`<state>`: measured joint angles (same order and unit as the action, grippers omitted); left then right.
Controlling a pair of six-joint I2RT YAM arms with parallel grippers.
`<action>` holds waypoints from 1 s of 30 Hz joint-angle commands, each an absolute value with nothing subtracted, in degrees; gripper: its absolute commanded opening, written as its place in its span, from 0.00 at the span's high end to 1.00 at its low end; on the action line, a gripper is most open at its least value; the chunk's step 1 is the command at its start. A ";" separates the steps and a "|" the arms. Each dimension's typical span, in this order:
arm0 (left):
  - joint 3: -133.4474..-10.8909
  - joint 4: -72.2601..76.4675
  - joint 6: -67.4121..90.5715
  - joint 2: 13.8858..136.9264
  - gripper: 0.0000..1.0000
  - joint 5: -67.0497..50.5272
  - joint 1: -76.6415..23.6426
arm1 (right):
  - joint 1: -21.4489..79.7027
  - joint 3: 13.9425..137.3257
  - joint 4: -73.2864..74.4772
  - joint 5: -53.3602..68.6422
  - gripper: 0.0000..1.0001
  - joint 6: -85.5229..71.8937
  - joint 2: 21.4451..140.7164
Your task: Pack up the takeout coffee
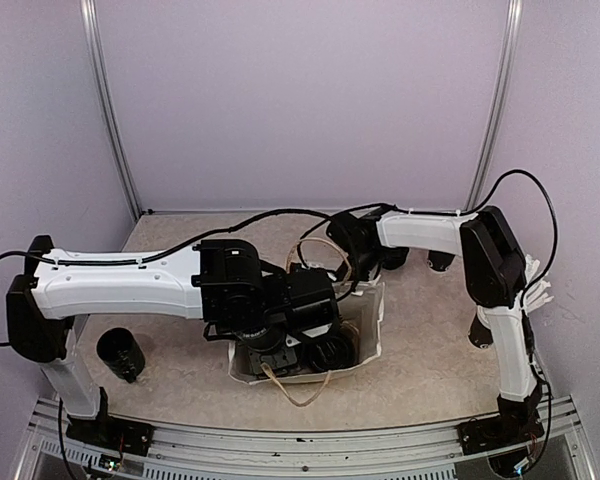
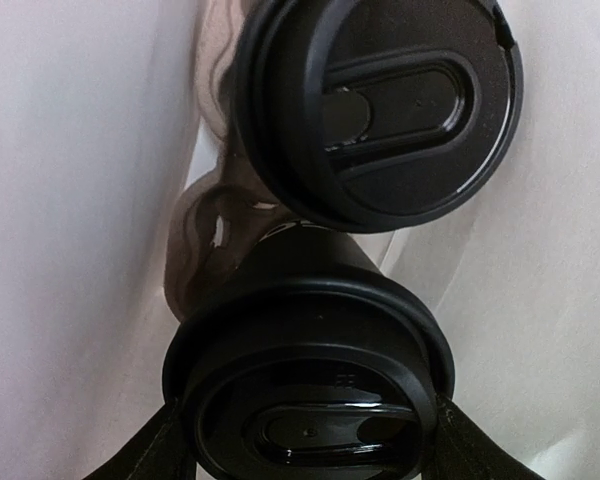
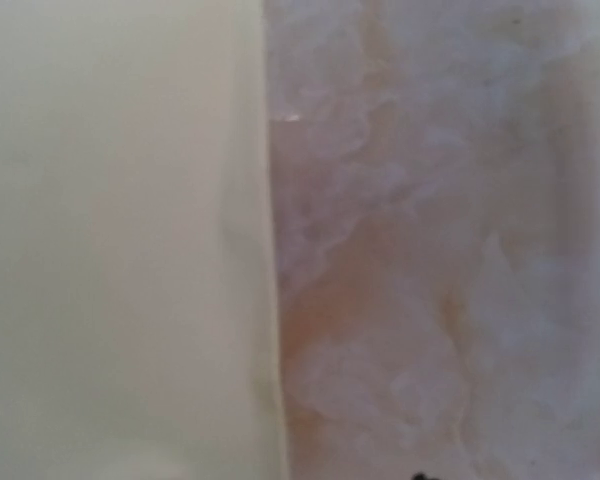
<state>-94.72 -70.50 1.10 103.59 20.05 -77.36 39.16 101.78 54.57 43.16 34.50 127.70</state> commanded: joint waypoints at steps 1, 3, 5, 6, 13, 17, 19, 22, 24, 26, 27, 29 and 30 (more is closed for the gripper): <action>-96.69 -71.77 0.27 104.23 0.30 17.52 -75.93 | 39.11 103.11 61.50 47.15 0.53 39.21 130.60; -96.89 -71.60 0.18 104.32 0.30 16.45 -75.50 | 39.14 103.75 64.25 48.80 0.53 41.08 131.29; -97.26 -71.54 -1.42 104.31 0.28 14.84 -74.68 | 39.11 104.46 66.84 49.41 0.53 42.77 131.97; -97.37 -71.52 -1.59 104.32 0.28 13.91 -74.15 | 39.09 104.83 67.51 49.10 0.53 43.03 132.27; -95.33 -71.56 -2.50 105.15 0.28 8.67 -71.11 | 36.48 107.54 65.13 46.58 0.50 39.68 132.45; -95.70 -71.24 -2.88 105.92 0.28 8.31 -69.43 | 32.90 111.75 64.66 45.49 0.48 37.27 132.80; -96.48 -70.82 -2.94 106.44 0.29 8.05 -68.99 | 31.24 113.38 65.12 45.65 0.47 37.04 132.68; -97.00 -70.50 -3.16 107.40 0.28 7.91 -68.61 | 29.43 114.81 65.35 45.89 0.47 36.85 131.85; -96.88 -70.47 -2.97 108.35 0.28 8.58 -68.56 | 28.62 114.84 65.29 45.88 0.46 36.91 131.35; -96.54 -70.71 -2.73 109.04 0.28 9.00 -68.40 | 28.02 114.68 65.29 46.01 0.46 37.13 131.08; -96.24 -70.89 -2.67 109.22 0.28 9.11 -68.32 | 27.84 114.49 65.41 46.05 0.46 37.18 130.93; -95.90 -71.09 -2.44 109.55 0.28 9.47 -68.29 | 27.61 113.99 65.43 46.21 0.46 37.38 130.59; -96.20 -71.10 -2.35 109.52 0.28 9.52 -68.29 | 27.53 113.60 65.39 46.35 0.46 37.47 130.34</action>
<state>-96.84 -69.84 -2.61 106.59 9.02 -69.01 27.49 113.95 64.71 45.78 37.52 131.63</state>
